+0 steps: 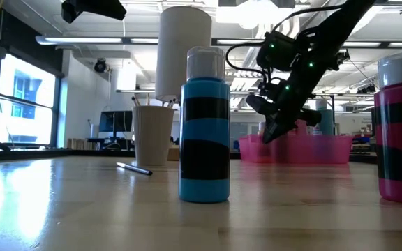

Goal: Pick & Place Paint Supplies
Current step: Adjust the pink bin, then put the small pink paint bottle into the pink bin

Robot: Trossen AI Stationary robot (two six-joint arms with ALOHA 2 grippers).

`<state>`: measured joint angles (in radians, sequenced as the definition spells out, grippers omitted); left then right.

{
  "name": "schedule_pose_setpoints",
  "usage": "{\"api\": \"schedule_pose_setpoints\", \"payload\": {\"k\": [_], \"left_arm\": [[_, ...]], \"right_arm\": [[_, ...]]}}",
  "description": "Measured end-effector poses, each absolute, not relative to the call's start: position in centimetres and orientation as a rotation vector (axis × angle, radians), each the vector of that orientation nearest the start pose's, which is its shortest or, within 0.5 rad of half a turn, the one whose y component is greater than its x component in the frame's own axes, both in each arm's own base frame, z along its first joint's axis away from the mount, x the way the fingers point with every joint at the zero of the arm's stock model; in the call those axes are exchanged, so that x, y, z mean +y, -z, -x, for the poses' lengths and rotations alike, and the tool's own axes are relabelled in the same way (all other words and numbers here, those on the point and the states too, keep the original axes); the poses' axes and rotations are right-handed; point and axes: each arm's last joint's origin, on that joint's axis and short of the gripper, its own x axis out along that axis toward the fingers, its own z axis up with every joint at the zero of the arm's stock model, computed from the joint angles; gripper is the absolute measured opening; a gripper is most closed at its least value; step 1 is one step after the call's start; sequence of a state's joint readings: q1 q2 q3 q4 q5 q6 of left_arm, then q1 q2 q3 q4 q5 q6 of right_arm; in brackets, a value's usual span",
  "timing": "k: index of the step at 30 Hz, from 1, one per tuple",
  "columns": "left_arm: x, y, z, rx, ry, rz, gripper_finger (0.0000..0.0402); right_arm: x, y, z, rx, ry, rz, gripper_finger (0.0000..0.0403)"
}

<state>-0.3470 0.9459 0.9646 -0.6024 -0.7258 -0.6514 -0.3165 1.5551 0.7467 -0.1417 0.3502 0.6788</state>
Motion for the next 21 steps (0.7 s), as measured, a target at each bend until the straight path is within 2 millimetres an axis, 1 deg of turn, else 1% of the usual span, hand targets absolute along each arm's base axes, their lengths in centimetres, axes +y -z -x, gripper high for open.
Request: {"api": "schedule_pose_setpoints", "payload": {"k": [3, 6, 8, 10, 12, 14, 17, 19, 21], "left_arm": [[-4.4, -33.3, -18.0, 0.361, -0.511, 0.33, 0.0049], [-4.4, -33.3, -17.9, 0.362, -0.511, 0.329, 0.0049], [-4.4, -33.3, -17.9, 0.362, -0.51, 0.329, 0.0049], [-4.4, -33.3, -17.8, 0.366, -0.5, 0.321, 0.0049], [-4.4, -33.4, -17.8, 0.366, -0.491, 0.314, 0.0049], [-4.4, -33.4, -17.8, 0.369, -0.489, 0.301, 0.0049], [-4.4, -33.5, -17.7, 0.369, -0.483, 0.283, 0.0049], [-4.4, -33.5, -17.7, 0.375, -0.477, 0.266, 0.0049], [-4.4, -33.5, -17.7, 0.381, -0.465, 0.253, 0.0049]], "right_arm": [[-9.8, -15.4, -26.7, 0.725, 0.903, -0.585, 0.0002], [-9.4, -15.5, -26.6, 0.772, 0.805, -0.628, 0.0002], [-8.5, -16.3, -26.3, 0.792, 0.725, -0.66, 0.0002], [-7.5, -18.3, -26.0, 0.746, 0.646, -0.663, 0.0002], [-6.5, -20.7, -25.3, 0.678, 0.555, -0.64, 0.0002], [-5.5, -23.2, -24.3, 0.594, 0.459, -0.622, 0.0002], [-3.8, -26.4, -22.4, 0.501, 0.243, -0.588, 0.0002], [-2.6, -28.1, -21.2, 0.444, 0.111, -0.586, 0.0002], [-1.7, -29.7, -20.0, 0.372, 0.036, -0.596, 0.0002]]}}
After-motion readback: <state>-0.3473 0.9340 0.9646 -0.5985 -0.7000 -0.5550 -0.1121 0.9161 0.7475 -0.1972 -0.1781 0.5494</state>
